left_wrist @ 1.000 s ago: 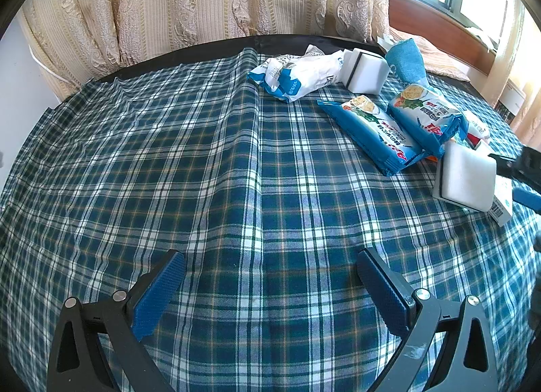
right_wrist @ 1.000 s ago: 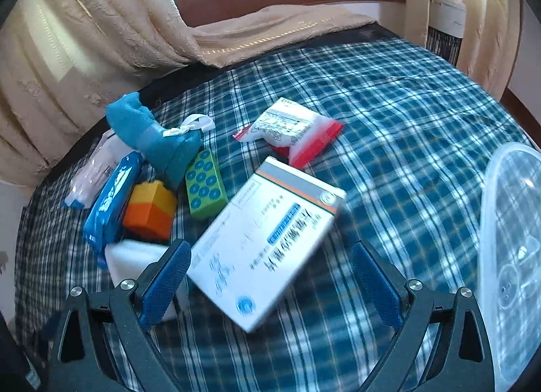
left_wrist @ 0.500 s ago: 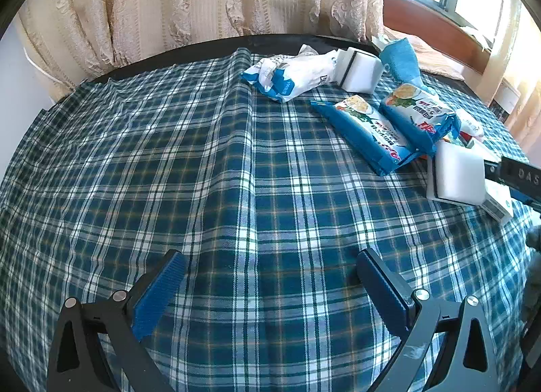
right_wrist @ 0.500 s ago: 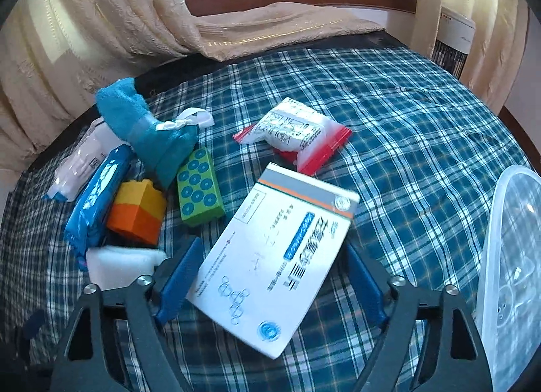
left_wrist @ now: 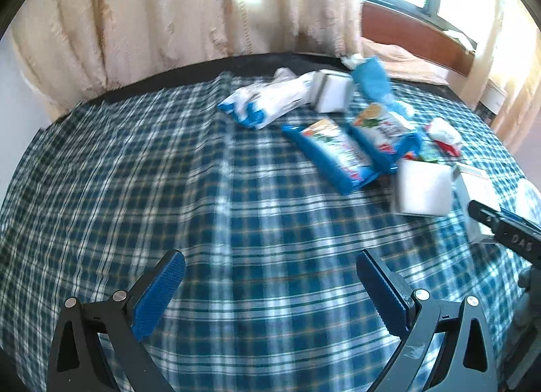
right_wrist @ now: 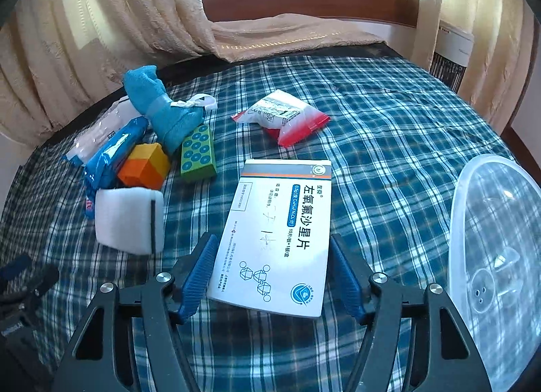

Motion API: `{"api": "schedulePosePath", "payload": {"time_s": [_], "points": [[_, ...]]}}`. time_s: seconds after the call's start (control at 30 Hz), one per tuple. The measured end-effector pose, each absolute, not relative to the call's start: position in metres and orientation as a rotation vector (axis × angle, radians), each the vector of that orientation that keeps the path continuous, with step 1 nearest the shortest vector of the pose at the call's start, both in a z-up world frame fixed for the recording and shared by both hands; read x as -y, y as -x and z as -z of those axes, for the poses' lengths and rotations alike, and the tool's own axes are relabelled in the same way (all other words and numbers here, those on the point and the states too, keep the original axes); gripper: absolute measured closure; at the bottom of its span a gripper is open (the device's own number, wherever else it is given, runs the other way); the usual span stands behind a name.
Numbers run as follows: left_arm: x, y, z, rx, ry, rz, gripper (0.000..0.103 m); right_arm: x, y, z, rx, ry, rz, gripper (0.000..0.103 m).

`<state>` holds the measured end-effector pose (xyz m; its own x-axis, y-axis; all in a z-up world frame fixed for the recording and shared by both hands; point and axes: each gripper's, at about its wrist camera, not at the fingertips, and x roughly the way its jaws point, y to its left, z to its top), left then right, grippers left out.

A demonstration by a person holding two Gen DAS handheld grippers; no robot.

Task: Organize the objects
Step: 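Lower the left gripper onto the white sponge block and close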

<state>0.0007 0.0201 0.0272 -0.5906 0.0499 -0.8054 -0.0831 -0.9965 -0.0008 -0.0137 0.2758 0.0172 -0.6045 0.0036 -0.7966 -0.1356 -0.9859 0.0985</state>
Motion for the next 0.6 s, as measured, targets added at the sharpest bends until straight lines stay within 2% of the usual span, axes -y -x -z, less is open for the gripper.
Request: {"api": "schedulePosePath", "payload": {"time_s": [0.33,0.5,0.6], "points": [[-0.071,0.016,-0.039,-0.096,1.362,-2.656,0.0,-0.277,-0.001,-0.017,-0.178,1.331,-2.79,0.035],[-0.091,0.025,-0.041,-0.078,1.361,-2.62,0.0,-0.283,-0.01,-0.013,-0.213,1.332,-2.797,0.035],[-0.104,0.028,-0.043,-0.088,1.349,-2.607,0.0,-0.279,-0.012,-0.012,-0.163,1.314,-2.797,0.035]]}}
